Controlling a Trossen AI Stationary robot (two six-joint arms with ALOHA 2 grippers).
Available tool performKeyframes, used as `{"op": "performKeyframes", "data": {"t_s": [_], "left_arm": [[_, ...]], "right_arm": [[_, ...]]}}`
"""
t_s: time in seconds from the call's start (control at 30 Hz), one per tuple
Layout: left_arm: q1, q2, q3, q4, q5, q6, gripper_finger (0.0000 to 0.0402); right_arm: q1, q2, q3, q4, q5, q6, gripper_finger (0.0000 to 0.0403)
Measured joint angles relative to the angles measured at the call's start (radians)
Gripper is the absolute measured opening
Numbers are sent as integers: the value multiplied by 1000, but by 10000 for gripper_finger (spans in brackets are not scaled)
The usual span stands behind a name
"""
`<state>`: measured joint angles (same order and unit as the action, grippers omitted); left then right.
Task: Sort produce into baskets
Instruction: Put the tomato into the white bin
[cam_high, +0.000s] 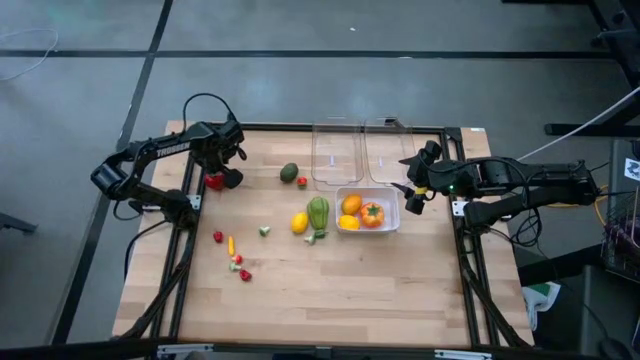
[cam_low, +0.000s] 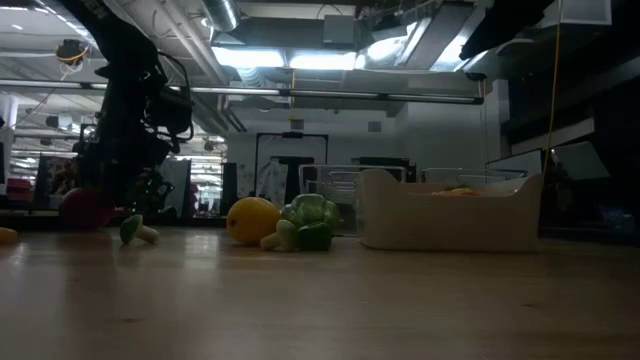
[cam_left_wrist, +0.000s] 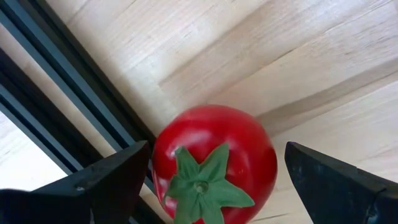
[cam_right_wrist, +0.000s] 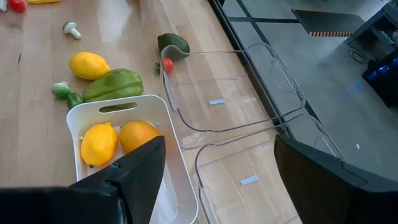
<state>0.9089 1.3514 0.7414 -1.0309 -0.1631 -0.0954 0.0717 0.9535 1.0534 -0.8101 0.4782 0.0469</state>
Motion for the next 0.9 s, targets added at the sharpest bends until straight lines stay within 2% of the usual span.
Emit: {"op": "performKeyframes", "data": {"t_s": [0.33, 0.67, 0.9], "left_arm": [[0, 0, 0, 0, 0, -1, 370], [0, 0, 0, -1, 0, -1, 308], [0, 0, 0, -1, 0, -2, 300]], "right_arm": [[0, 0, 0, 0, 0, 0, 298], [0, 0, 0, 0, 0, 0, 298], [0, 0, 0, 0, 0, 0, 298]]}}
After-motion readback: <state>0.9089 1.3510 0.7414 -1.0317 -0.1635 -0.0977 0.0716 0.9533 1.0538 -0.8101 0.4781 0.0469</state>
